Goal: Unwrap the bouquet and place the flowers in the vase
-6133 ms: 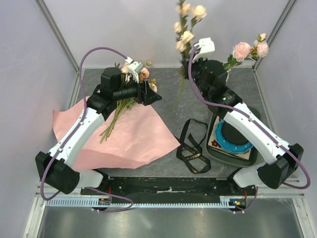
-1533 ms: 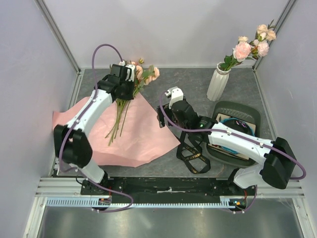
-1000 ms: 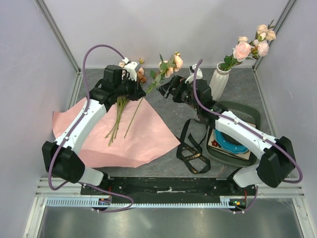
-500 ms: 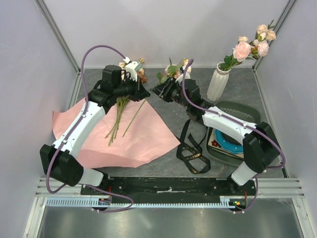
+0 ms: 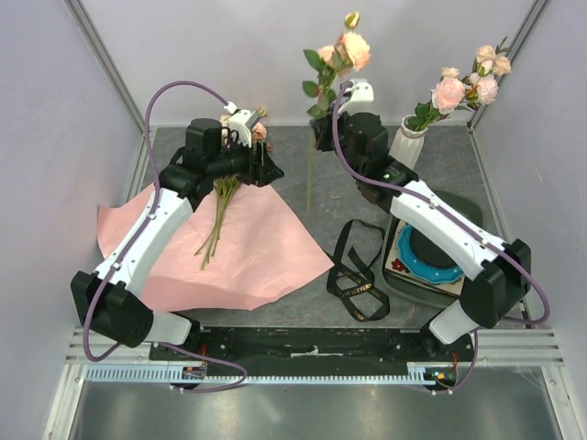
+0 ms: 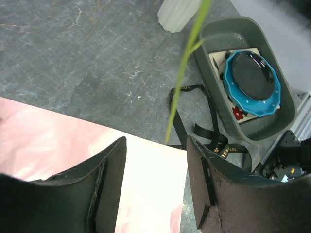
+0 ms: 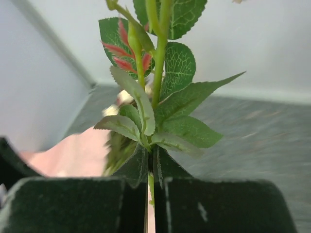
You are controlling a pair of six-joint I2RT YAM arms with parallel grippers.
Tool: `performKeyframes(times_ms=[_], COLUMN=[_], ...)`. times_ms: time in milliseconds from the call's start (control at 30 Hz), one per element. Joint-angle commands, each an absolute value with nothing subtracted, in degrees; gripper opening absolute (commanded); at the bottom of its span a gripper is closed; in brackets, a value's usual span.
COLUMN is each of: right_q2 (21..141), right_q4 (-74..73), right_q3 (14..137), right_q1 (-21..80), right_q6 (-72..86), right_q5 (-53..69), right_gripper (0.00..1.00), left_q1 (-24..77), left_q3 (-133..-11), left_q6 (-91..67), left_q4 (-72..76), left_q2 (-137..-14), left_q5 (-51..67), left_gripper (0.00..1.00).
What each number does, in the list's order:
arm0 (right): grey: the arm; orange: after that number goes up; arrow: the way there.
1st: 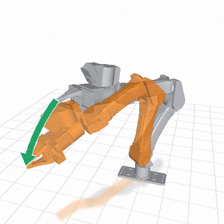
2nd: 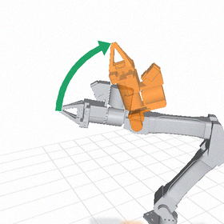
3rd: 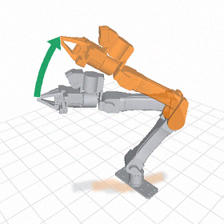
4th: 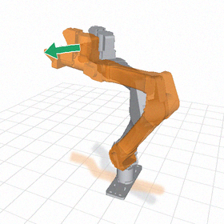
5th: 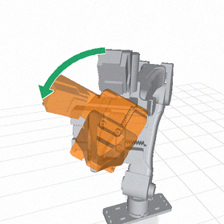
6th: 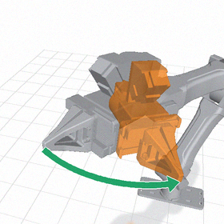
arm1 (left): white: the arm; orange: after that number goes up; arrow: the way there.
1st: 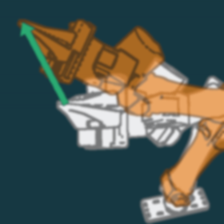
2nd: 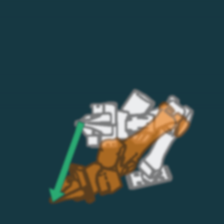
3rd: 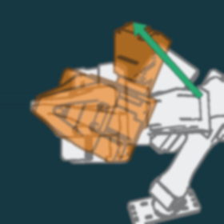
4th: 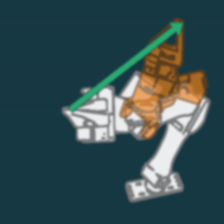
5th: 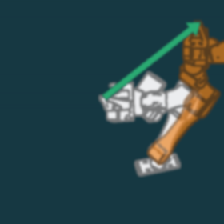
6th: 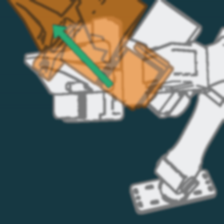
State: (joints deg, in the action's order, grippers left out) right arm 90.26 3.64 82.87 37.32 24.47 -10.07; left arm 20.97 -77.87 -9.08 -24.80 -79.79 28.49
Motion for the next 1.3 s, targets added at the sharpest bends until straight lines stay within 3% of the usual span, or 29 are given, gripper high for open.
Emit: performKeyframes(times_ms=[0,233,433,800,1267], right_q2=[84.90,89.02,94.65,100.63,105.82], right_q4=[1.49,9.58,11.42,23.20,23.91], right_q3=[90.17,100.26,109.32,106.26,111.62], right_q1=[35.96,28.40,25.23,23.29,22.32], right_q6=[-3.11,-18.43,-20.47,-28.65,-28.56], right_q5=[-34.74,-40.96,-40.96,-41.92,-41.31], right_gripper=[0.00,0.00,0.00,0.00,0.00], left_q1=[20.30,18.46,17.58,15.21,14.59], left_q3=[-78.31,-77.52,-76.90,-75.94,-75.85], left_q6=[-11.25,-13.18,-13.62,-15.56,-16.00], left_q4=[-22.94,-21.54,-20.65,-18.54,-18.37], left_q2=[-77.25,-78.40,-78.57,-79.80,-81.03], left_q5=[25.75,26.98,27.60,30.67,31.73], left_gripper=[0.61,0.61,0.61,0.62,0.62])
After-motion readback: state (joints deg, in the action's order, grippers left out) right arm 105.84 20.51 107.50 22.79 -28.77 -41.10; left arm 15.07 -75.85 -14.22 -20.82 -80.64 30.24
